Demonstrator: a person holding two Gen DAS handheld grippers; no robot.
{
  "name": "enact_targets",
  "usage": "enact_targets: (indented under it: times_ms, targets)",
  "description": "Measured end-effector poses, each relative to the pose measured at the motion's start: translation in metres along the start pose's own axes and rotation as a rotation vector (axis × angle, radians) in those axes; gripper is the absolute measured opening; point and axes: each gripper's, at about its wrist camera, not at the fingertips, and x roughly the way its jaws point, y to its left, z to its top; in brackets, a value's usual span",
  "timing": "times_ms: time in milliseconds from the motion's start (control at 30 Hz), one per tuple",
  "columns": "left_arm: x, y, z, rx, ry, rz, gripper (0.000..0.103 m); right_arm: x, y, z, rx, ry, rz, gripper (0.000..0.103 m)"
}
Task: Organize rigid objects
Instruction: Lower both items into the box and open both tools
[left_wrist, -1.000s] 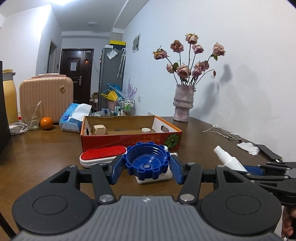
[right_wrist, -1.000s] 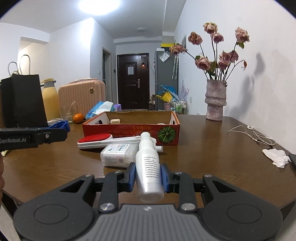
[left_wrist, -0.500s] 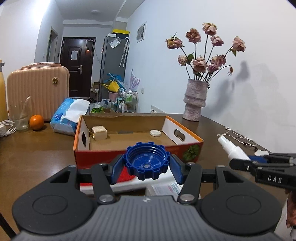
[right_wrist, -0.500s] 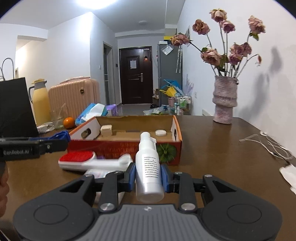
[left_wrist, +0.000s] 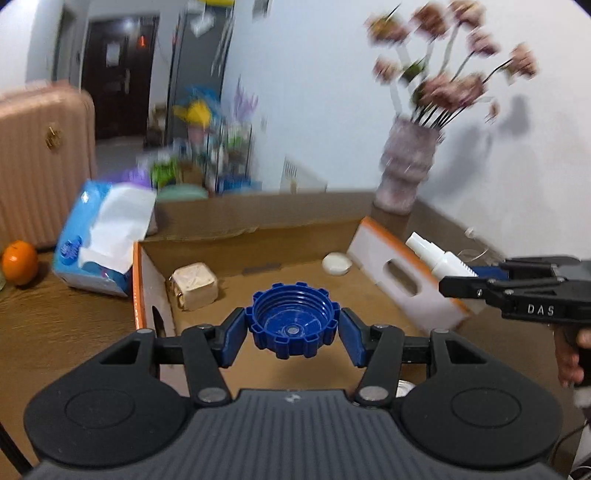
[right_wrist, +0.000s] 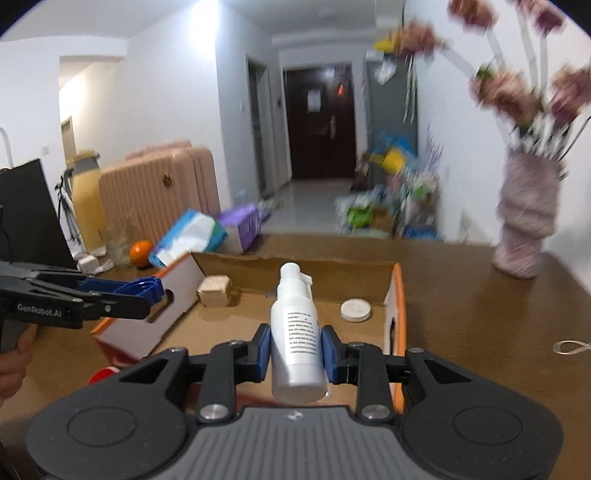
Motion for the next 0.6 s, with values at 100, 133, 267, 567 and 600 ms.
enact_targets:
  times_ms: [100, 133, 267, 567, 600]
  targets:
    - [0.040, 0.019, 0.017, 0.007, 0.133, 0.019, 0.055, 0.049, -0.016, 0.020, -0.013, 0.128, -0.009, 0.028]
    - [0.051, 0.023, 0.021, 0.021, 0.163, 0.034, 0.055, 0.062, -0.017, 0.025, -0.035, 0.164, -0.022, 0.028]
    - [0.083, 0.028, 0.028, 0.125, 0.249, 0.048, 0.055, 0.109, -0.002, 0.035, -0.231, 0.267, -0.130, 0.028]
    - [0.110, 0.020, 0.017, 0.258, 0.346, 0.102, 0.057, 0.176, 0.007, 0.025, -0.412, 0.495, -0.224, 0.027]
    - [0.108, 0.018, 0.015, 0.262, 0.347, 0.107, 0.057, 0.177, 0.010, 0.026, -0.412, 0.499, -0.224, 0.027]
